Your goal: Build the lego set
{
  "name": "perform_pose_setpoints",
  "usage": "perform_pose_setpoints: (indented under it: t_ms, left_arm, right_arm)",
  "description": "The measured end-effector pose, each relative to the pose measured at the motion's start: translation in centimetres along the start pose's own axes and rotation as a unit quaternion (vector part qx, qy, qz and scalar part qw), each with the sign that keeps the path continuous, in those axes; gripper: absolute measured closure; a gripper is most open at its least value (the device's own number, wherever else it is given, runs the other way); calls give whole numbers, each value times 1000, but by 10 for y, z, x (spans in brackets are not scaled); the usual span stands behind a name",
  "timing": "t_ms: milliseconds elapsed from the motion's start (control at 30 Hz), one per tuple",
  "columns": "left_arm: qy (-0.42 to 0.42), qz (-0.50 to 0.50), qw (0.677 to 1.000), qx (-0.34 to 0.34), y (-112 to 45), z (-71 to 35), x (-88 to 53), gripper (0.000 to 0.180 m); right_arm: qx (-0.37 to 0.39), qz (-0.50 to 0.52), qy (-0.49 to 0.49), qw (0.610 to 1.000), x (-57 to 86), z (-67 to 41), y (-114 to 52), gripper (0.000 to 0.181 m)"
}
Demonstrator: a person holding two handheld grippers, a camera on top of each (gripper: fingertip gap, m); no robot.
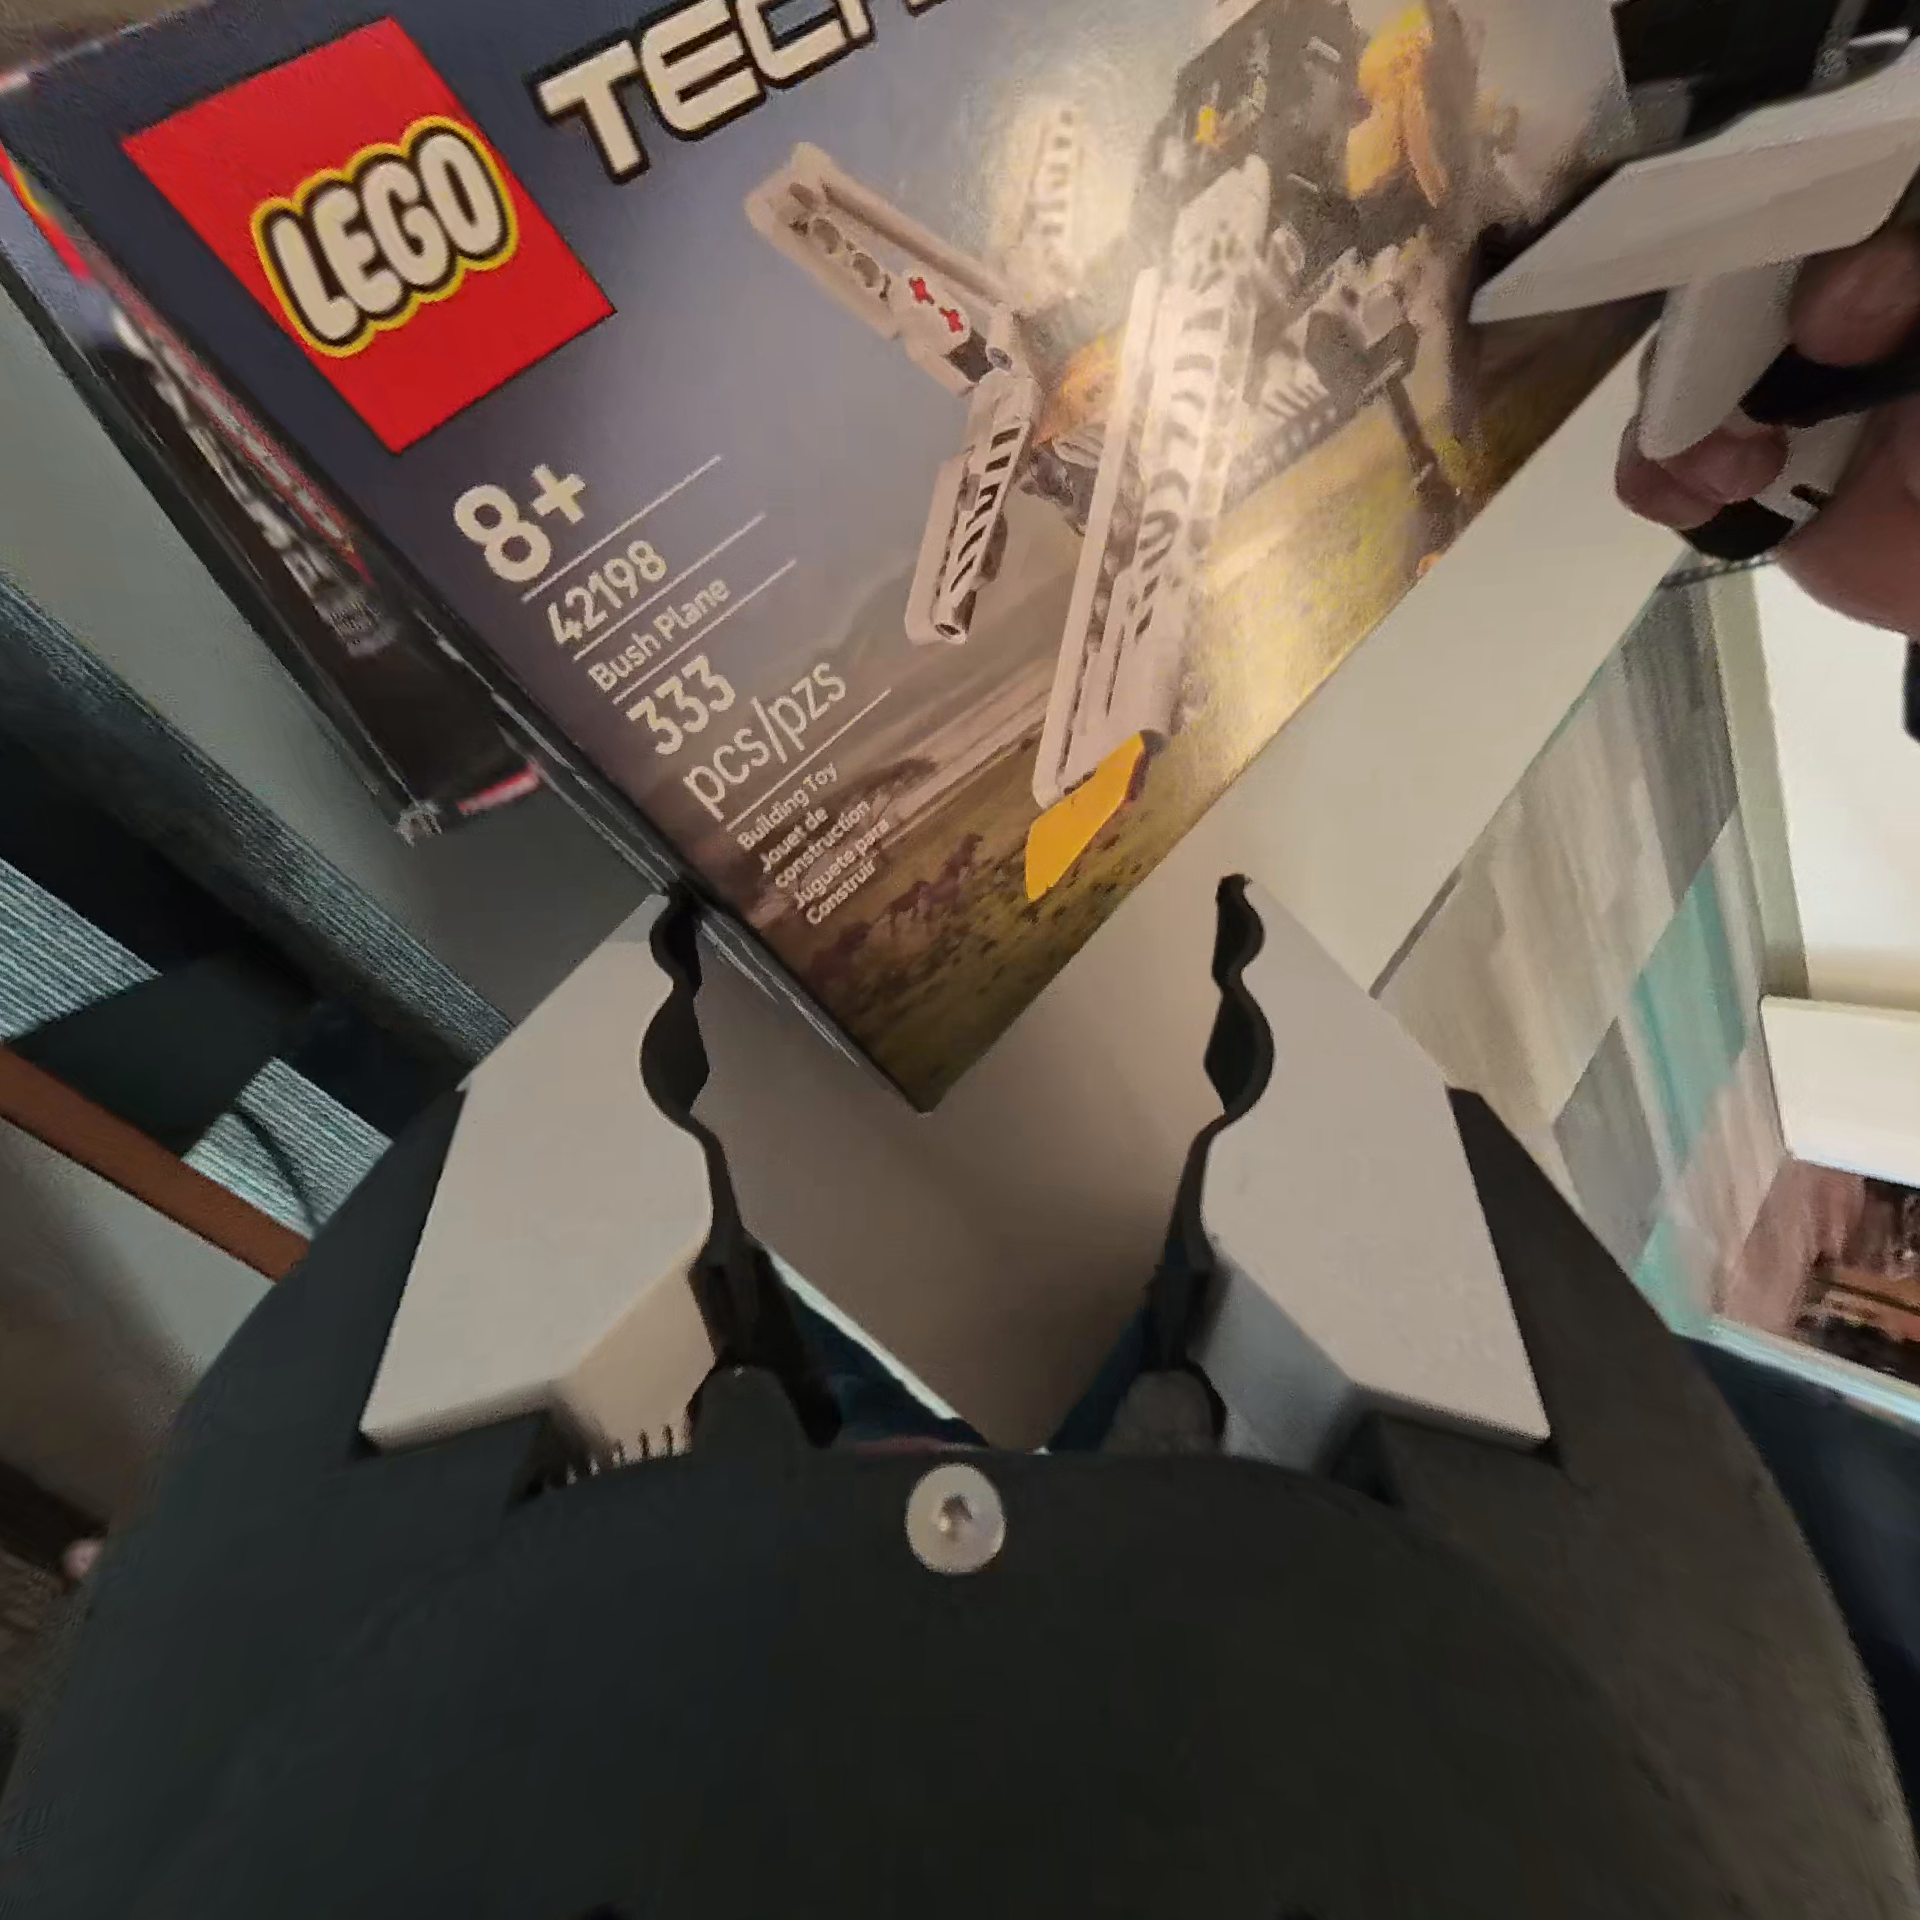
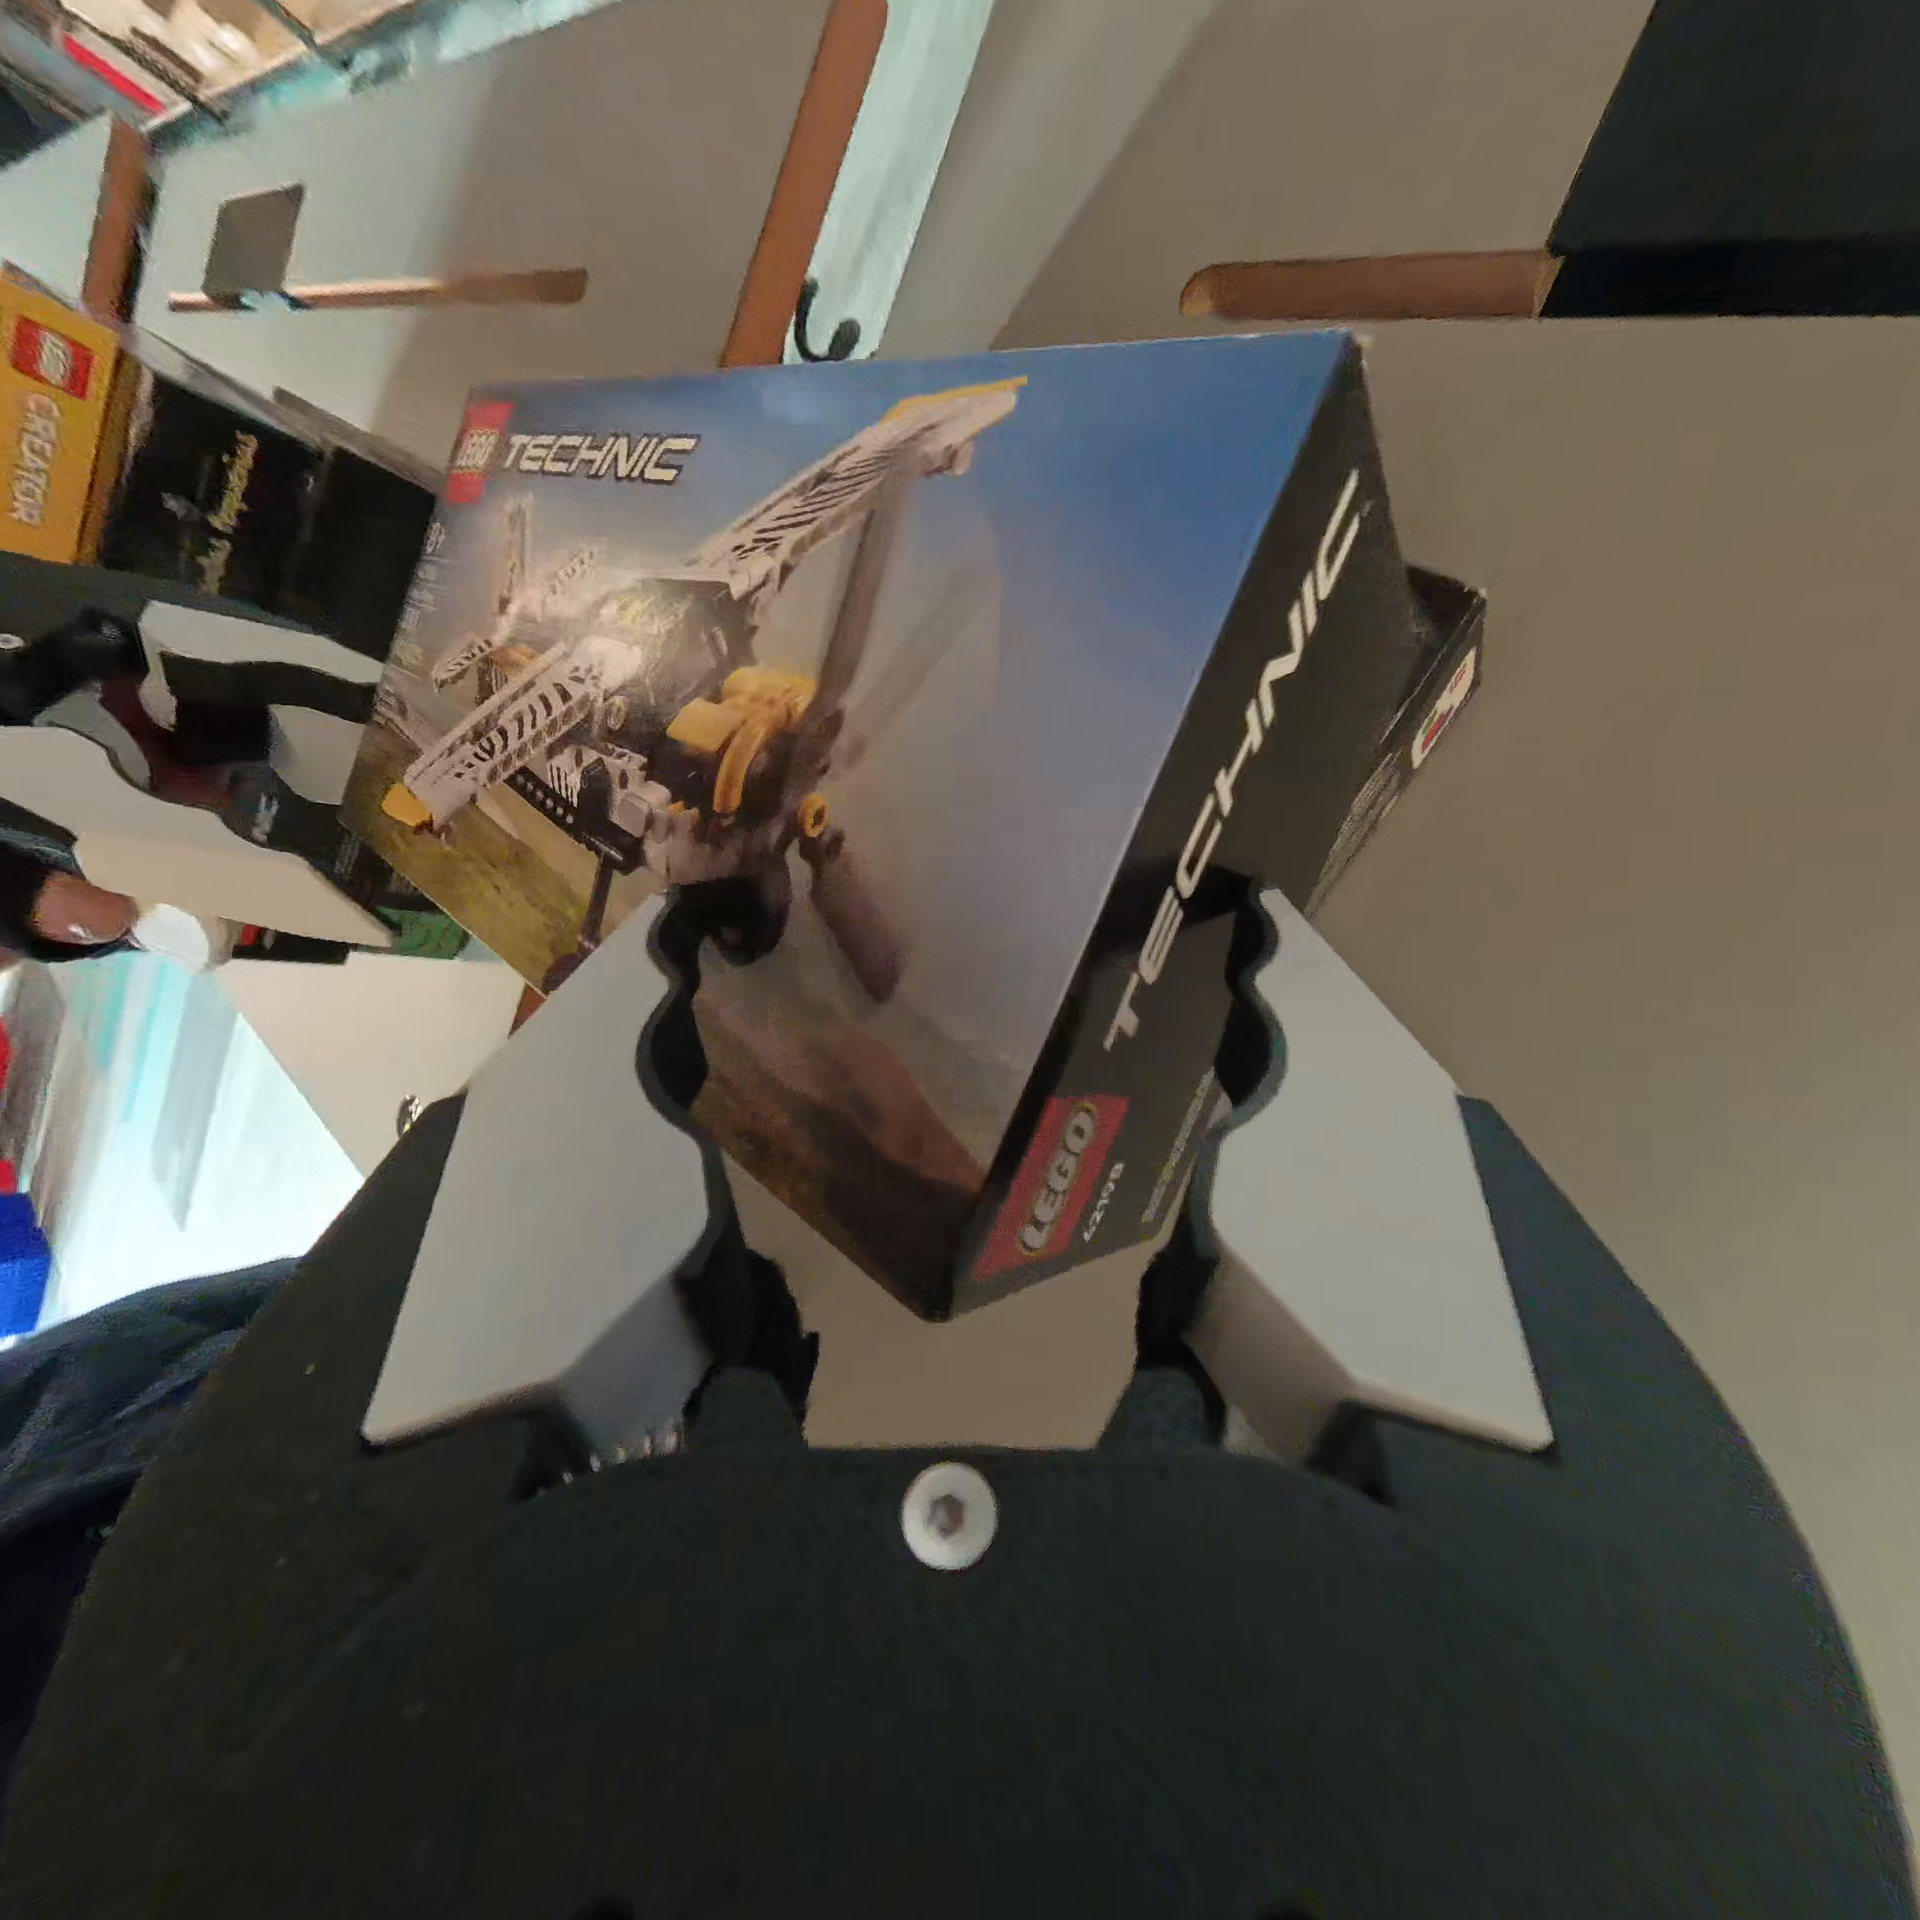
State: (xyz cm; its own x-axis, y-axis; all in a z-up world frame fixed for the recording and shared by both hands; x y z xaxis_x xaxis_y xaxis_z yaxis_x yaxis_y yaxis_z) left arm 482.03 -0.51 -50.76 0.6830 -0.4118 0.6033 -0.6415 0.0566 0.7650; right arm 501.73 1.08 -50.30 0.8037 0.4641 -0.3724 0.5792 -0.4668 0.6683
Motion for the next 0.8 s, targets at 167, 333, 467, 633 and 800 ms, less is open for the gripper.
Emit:
perform_pose_setpoints:
  t_ms: [167,333,467,633,800]
  left_arm:
    - [-17,-13,1000,-12,4,-34,-10,82]
    - [-15,-40,999,-11,-10,-66,-53,90]
    - [52,-4,998,32,-4,-74,-52,78]
    - [10,1,998,59,24,-44,-11,64]
    - [-101,43,989,95,89,-15,81,73]
  right_arm:
    - [35,6,-28,999,11,-21,-2,85]
    - [3,19,-58,998,22,-9,-22,101]
    - [10,38,-59,997,25,-4,-19,108]
    - [22,115,28,993,10,-25,14,100]
    - [103,86,82,987,-54,-75,41,91]
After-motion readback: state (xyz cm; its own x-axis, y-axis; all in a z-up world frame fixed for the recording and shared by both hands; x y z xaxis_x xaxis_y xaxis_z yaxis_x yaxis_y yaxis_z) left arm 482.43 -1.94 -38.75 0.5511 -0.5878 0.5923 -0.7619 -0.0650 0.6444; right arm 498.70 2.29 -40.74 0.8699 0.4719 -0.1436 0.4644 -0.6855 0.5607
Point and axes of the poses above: each gripper's, where its closed fingertips meet, y back along the fingers, z out of its underside, x = y × z across the jaws, the point moved 2 cm from there along y, back along the fingers, and after that the axes turned 15 degrees about y, right-handed, at the moved point
